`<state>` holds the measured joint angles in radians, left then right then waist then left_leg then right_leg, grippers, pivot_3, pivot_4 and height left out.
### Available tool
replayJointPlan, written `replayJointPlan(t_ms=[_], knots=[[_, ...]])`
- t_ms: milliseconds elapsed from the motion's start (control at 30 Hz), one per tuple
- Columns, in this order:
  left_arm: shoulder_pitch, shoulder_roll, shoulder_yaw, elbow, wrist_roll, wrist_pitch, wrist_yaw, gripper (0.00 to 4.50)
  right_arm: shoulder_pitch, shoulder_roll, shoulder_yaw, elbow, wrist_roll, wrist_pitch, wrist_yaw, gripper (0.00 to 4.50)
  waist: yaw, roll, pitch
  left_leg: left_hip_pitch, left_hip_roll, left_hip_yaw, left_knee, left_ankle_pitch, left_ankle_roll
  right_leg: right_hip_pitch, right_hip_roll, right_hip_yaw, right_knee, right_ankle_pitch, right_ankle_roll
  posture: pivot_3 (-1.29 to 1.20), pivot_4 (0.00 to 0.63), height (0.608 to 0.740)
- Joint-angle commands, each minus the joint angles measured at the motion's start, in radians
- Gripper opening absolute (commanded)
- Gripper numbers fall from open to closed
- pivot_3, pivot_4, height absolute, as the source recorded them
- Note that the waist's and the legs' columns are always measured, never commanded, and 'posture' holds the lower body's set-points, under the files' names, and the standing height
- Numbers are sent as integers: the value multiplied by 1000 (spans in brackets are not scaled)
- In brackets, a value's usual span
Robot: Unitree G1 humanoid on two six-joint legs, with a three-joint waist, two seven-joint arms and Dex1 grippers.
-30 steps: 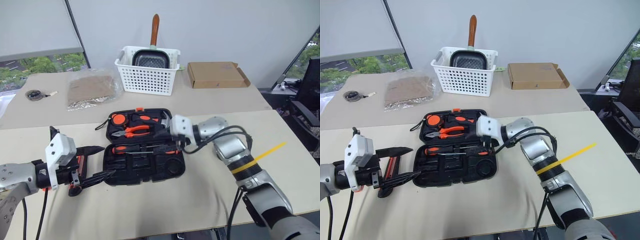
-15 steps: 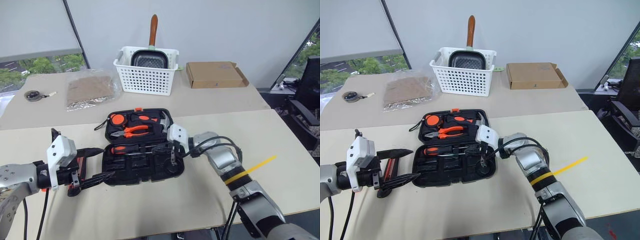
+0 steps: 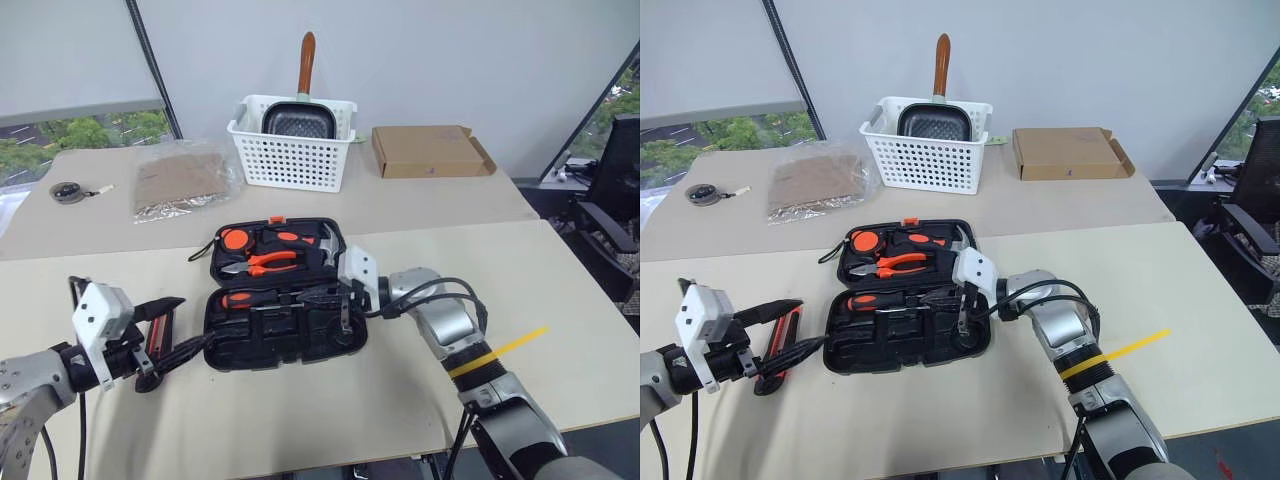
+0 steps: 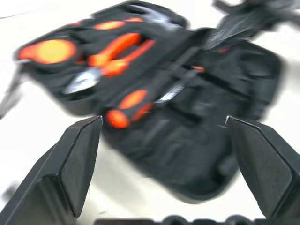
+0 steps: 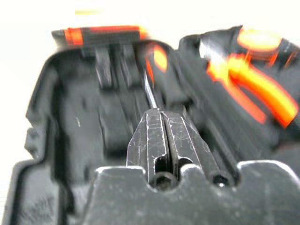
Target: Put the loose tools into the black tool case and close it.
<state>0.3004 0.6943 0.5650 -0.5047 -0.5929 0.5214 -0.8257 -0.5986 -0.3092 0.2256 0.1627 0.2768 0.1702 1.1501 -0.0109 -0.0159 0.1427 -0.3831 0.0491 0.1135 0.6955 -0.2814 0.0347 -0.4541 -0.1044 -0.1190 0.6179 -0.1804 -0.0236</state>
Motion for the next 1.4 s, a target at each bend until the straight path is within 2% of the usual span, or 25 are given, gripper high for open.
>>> replayJointPlan(t_ms=[33, 167, 367, 467, 767, 800, 867, 1100, 1167, 1300, 1400], knots=[[6, -80, 89, 5, 59, -12, 193, 4500, -27, -47, -92, -80, 129, 51, 65, 1066, 0, 0, 0, 0, 0, 0, 0, -1, 1, 0, 0, 0, -1, 2, -4, 0, 150, 700], [-7, -143, 144, 75, 97, -4, 328, 4500, -29, -80, -139, -121, 193, 54, 104, 2468, 1, -1, 0, 0, 0, 0, 0, -1, 2, 0, -1, -1, -1, 0, -1, 0, 150, 700], [54, -164, 103, 100, 159, 52, 405, 4500, -25, -195, -156, -124, 208, 31, 222, 4493, 5, -1, -1, 0, 0, 0, 0, -2, 3, 0, -2, -1, -2, 0, 1, 0, 150, 700], [58, -176, 85, 112, 161, 123, 454, 4500, -32, -231, -151, -116, 190, 18, 251, 4493, 10, -1, -1, 0, -1, 0, 0, -2, 3, 0, -2, -1, -2, 0, 1, 0, 150, 700], [-9, -232, 101, 188, 153, 196, 558, 4500, -33, -232, -158, -128, 201, 21, 246, 4493, 22, -2, -1, 0, 0, 0, 0, -2, 3, 0, -3, -2, -2, 0, 0, 0, 150, 700], [-8, -230, 98, 195, 150, 201, 552, 3985, -33, -234, -160, -128, 203, 22, 248, 4500, 22, -2, -1, 0, 0, 1, 0, -2, 3, 0, -3, -2, -2, 0, 0, 0, 150, 700], [-9, -231, 102, 203, 143, 207, 552, 3501, -35, -238, -166, -128, 210, 27, 253, 4500, 22, -2, -1, 0, 0, 1, 0, -2, 3, 0, -3, -2, -2, 1, -1, 0, 150, 700], [-19, -214, 94, 236, 162, 104, 504, 854, -34, -235, -177, -136, 244, 51, 257, 4500, 22, -2, -1, 0, 0, 1, 0, -2, 3, 0, -4, -2, -2, 1, -1, 0, 150, 700], [-55, -219, 93, 211, 142, 6, 456, 502, -35, -235, -178, -139, 251, 51, 250, 4500, 22, -2, -1, 0, 0, 1, 0, -2, 3, 0, -4, -2, -2, 1, -1, 0, 150, 700], [-182, -212, 84, 139, 30, -128, 332, 510, -36, -234, -199, -150, 271, 72, 230, 4500, 37, -4, 0, -3, 0, 0, 1, -2, 2, -1, -4, -4, -2, 2, -4, 0, 150, 700], [-264, -143, 27, 127, -31, -93, 240, 510, -21, -248, -204, -162, 274, 87, 217, 4500, 36, -4, -1, -3, 0, 0, 2, -3, 0, -1, -5, -4, -3, 5, -8, 0, 150, 700]])
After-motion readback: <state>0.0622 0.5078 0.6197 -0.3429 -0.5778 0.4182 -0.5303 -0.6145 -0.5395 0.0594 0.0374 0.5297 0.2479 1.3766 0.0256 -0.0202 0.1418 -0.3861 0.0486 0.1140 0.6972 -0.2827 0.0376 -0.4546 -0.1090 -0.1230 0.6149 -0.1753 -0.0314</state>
